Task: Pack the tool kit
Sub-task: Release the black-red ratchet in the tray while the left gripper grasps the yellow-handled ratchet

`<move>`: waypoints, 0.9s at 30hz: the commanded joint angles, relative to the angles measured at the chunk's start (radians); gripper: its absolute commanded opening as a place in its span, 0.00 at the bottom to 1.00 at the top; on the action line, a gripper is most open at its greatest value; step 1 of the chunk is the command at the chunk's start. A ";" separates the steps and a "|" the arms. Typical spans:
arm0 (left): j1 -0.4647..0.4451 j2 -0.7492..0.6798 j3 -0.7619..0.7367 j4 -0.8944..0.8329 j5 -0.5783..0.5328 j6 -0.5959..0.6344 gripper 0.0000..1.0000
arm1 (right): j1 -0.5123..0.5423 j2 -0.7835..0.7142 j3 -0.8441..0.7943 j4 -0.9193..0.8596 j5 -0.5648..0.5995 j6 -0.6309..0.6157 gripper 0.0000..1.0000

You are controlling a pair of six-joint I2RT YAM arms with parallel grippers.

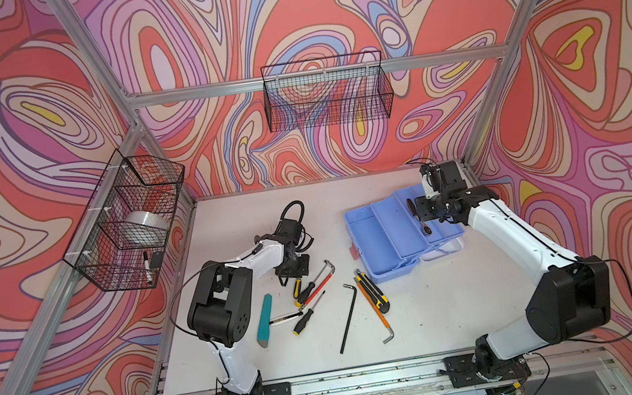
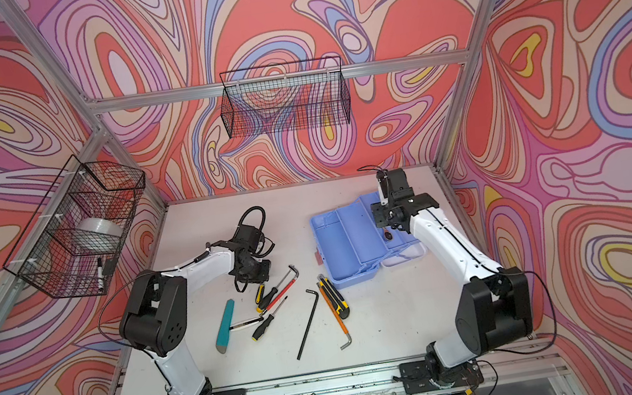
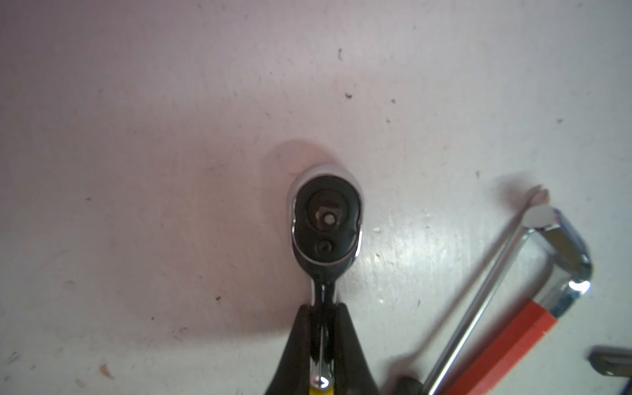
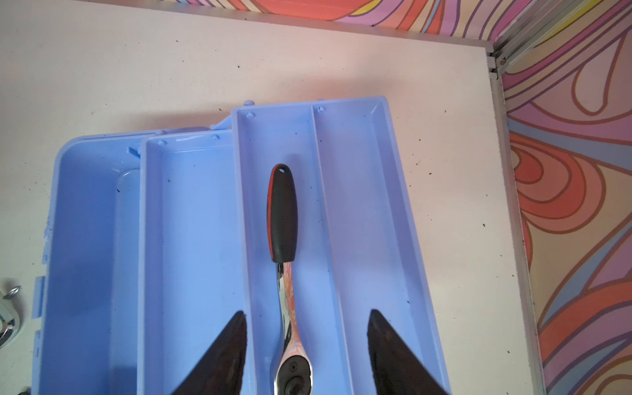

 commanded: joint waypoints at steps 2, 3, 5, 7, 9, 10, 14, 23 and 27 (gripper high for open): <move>-0.004 0.027 0.028 0.010 -0.004 0.015 0.01 | 0.003 -0.038 -0.022 0.015 0.006 0.013 0.58; -0.006 0.029 0.036 0.008 -0.005 0.015 0.00 | 0.003 -0.040 -0.025 0.016 0.000 0.018 0.58; -0.004 0.027 0.051 0.008 -0.002 0.012 0.00 | 0.003 -0.043 -0.027 0.020 -0.020 0.025 0.58; -0.002 0.019 0.063 0.012 0.018 0.004 0.00 | 0.003 -0.048 -0.034 0.028 -0.050 0.036 0.58; 0.002 0.010 0.077 0.020 0.038 -0.013 0.00 | 0.003 -0.052 -0.036 0.033 -0.102 0.040 0.58; 0.002 0.005 0.084 0.024 0.049 -0.021 0.00 | 0.004 -0.054 -0.038 0.032 -0.131 0.047 0.57; 0.001 -0.019 0.120 0.036 0.102 -0.055 0.00 | 0.004 -0.072 -0.071 0.071 -0.202 0.091 0.58; 0.001 -0.098 0.153 0.116 0.209 -0.166 0.00 | 0.011 -0.117 -0.168 0.238 -0.448 0.231 0.58; -0.001 -0.141 0.129 0.209 0.265 -0.251 0.00 | 0.050 -0.116 -0.201 0.325 -0.529 0.293 0.57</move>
